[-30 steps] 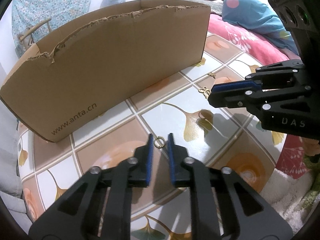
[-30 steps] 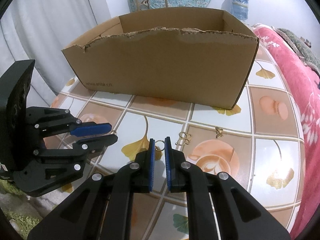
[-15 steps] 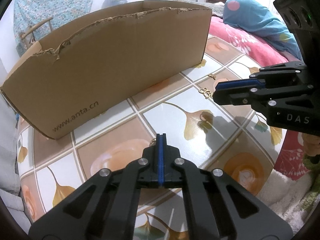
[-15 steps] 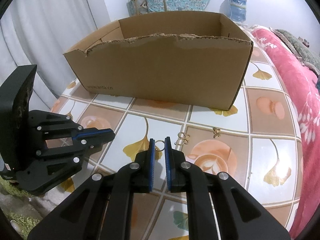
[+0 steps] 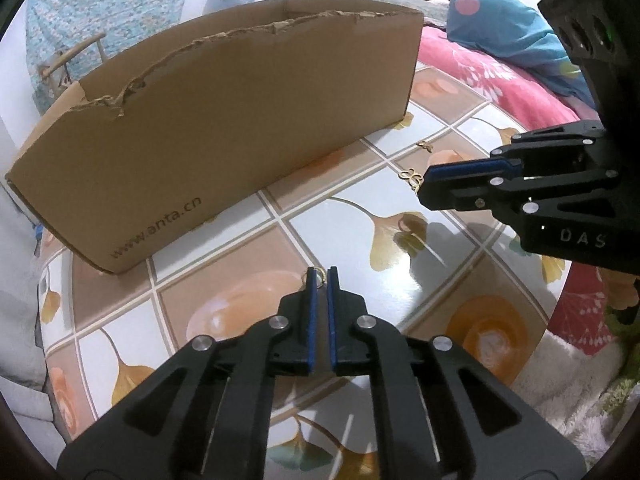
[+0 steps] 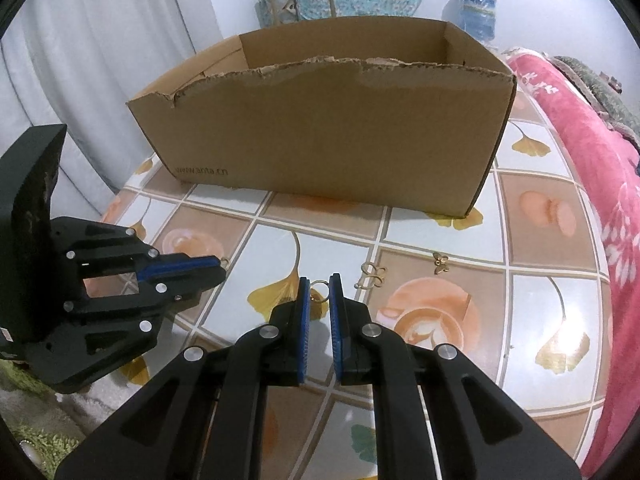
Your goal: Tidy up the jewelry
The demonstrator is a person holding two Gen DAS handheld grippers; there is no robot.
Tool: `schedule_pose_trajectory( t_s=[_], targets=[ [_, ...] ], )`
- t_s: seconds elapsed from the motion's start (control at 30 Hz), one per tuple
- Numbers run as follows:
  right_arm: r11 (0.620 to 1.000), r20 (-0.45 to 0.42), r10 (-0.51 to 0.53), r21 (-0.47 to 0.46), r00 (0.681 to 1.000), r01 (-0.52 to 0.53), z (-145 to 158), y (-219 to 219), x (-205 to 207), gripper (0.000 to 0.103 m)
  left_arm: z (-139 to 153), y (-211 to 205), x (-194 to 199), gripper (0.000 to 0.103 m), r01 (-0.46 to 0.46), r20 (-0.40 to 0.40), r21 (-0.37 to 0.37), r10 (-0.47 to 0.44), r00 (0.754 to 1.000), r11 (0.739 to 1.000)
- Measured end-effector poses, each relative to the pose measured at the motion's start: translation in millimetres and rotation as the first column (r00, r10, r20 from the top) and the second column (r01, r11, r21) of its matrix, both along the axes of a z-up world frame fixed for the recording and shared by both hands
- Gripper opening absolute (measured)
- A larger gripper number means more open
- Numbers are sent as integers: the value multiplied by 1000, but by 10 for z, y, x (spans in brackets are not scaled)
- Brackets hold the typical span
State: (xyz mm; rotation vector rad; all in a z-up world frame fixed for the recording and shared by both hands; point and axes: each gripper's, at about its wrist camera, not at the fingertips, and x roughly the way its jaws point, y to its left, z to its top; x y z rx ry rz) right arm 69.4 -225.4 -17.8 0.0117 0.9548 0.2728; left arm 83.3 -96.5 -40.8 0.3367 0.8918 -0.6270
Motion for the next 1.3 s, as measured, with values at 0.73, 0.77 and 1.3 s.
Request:
schedule_pose_trajectory(
  t_s=[0.73,0.77,1.3],
  targets=[
    [1000,-16,6,14,1000,-6,-65,20,59,10,-26,4,65,16,2,-17,4,-2,1000,1000],
    [1000,-15,6,14,1000,-5,-64,20,60,10,-28,-1,63,16,3,-15,6,-3,1000,1000],
    [1000,1,-7,15,1000,7,-5,-19,11,10,5,26,45,10,-2,6,-10,2,1000,1000]
  ],
)
